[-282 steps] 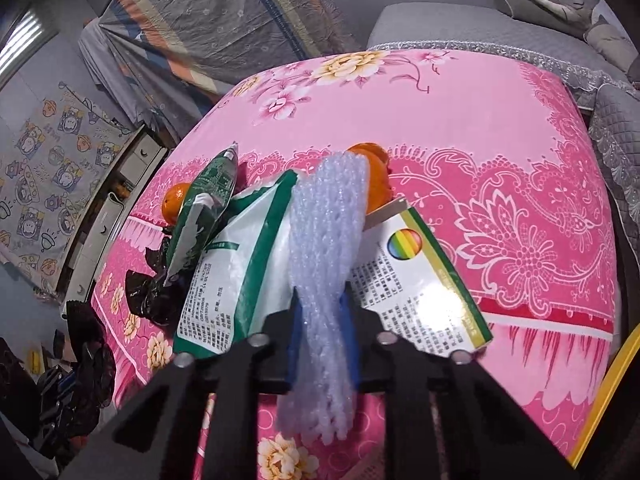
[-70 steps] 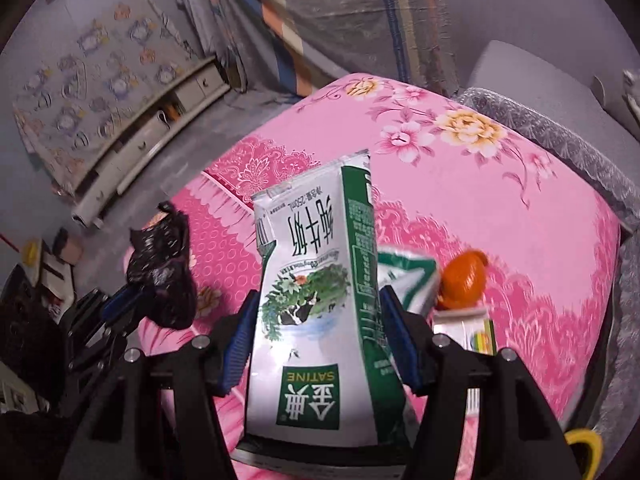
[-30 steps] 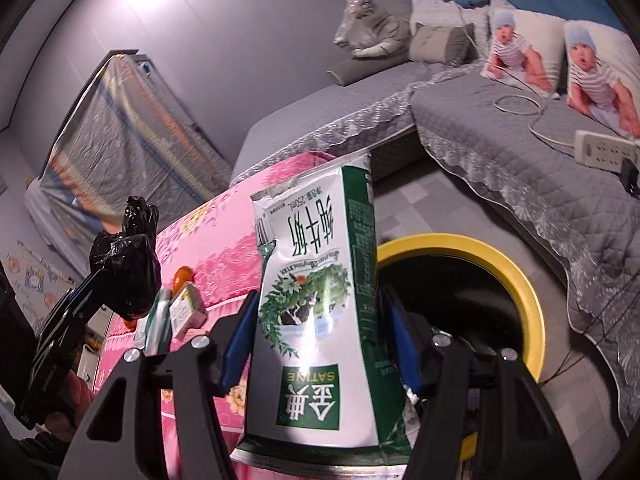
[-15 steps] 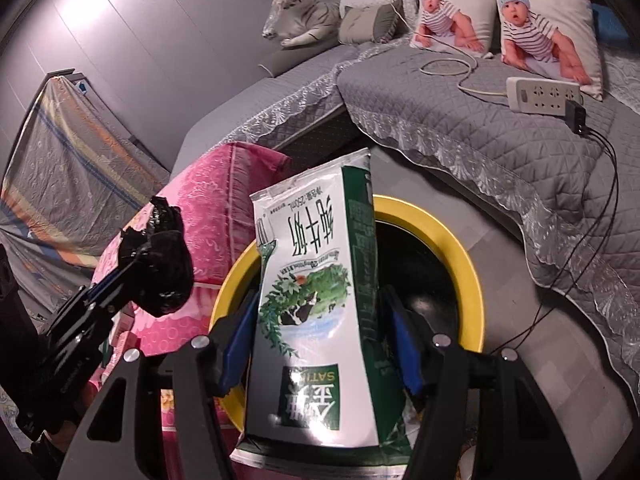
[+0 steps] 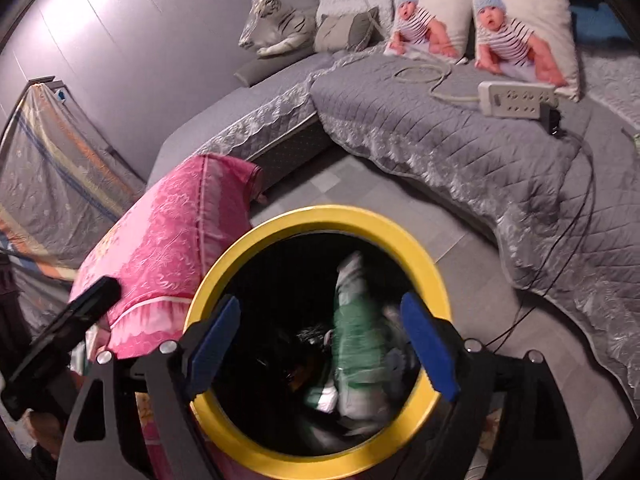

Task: Collect trash
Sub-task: 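Open both tools to drop the bag and carton into the bin, then move back over the bed and grasp the green-white packet with the right tool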

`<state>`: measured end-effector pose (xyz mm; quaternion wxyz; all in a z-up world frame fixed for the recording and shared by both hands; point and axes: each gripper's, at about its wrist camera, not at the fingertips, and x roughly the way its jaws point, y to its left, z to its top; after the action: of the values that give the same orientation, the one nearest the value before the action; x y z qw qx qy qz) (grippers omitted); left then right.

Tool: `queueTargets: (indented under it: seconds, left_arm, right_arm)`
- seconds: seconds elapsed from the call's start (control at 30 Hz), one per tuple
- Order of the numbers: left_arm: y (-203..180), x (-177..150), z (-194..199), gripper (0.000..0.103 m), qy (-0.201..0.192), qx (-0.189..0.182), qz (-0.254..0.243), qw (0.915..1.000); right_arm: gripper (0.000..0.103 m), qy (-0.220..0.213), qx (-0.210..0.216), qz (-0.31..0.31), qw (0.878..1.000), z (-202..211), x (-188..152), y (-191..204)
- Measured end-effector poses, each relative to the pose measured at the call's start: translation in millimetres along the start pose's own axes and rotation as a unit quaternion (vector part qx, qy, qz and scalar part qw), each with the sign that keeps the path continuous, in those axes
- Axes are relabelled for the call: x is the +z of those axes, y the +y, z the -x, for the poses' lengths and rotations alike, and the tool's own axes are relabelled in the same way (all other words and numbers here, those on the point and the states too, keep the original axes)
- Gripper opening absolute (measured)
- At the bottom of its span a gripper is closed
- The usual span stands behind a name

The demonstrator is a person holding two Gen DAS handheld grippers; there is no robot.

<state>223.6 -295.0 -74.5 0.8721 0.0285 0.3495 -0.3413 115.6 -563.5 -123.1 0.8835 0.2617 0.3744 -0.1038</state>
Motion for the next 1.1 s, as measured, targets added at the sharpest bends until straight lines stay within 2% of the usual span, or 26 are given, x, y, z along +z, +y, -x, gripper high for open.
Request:
queueTargets:
  seconds: [0.2,0.37,0.47,0.6,0.73,0.8,0.87,0.9,0.93,1.0,1.1]
  left_arm:
    - [22.1,8.8,29.8,0.09,-0.026,0.023,0.031,0.9989]
    - [48.1,14.2,66.9,0.093,-0.055,0.038,0.055,0.9963]
    - [71.5,8.7,97.9,0.094,-0.08,0.065,0.051,0.9934]
    - [111.3,-3.9,142.5,0.094,-0.108,0.127,0.045,0.9851]
    - [168.3,-29.0,204.9,0.094,-0.139,0.229,0.055,0.9617]
    - [197.7,-44.0,237.5,0.094,-0.148,0.29,0.071,0.9429]
    - [222.6,-57.0,262.4,0.094,-0.152,0.33,0.093,0.927]
    - [231.5,-63.2,272.0,0.094,-0.156,0.342,0.103,0.9209]
    - [246.2,-74.4,287.3,0.094,-0.158,0.362,0.121,0.9106]
    - [266.4,-90.8,306.5,0.094,-0.157,0.382,0.145,0.899]
    - [285.7,-112.7,325.7,0.094,-0.16,0.39,0.173,0.8903]
  right_arm:
    - [0.08,-0.008,0.011,0.02,1.0,9.8,-2.5,13.1]
    - [0.08,-0.006,0.041,0.06,0.997,16.7,-3.0,45.5]
    - [0.08,-0.001,0.07,0.088,0.994,20.4,-4.9,72.2]
    - [0.08,0.018,0.122,0.131,0.984,23.7,-12.3,118.6]
    - [0.081,0.066,0.194,0.202,0.958,18.8,-36.7,189.8]
    - [0.081,0.104,0.229,0.236,0.939,12.1,-54.8,232.1]
    - [0.081,0.132,0.251,0.262,0.923,6.8,-69.5,263.5]
    - [0.081,0.144,0.258,0.275,0.915,4.5,-77.6,279.0]
    - [0.081,0.155,0.264,0.292,0.906,2.4,-87.1,298.9]
    - [0.081,0.174,0.263,0.325,0.891,-2.3,-106.7,336.5]
    - [0.081,0.201,0.254,0.354,0.878,-12.3,-131.1,375.9]
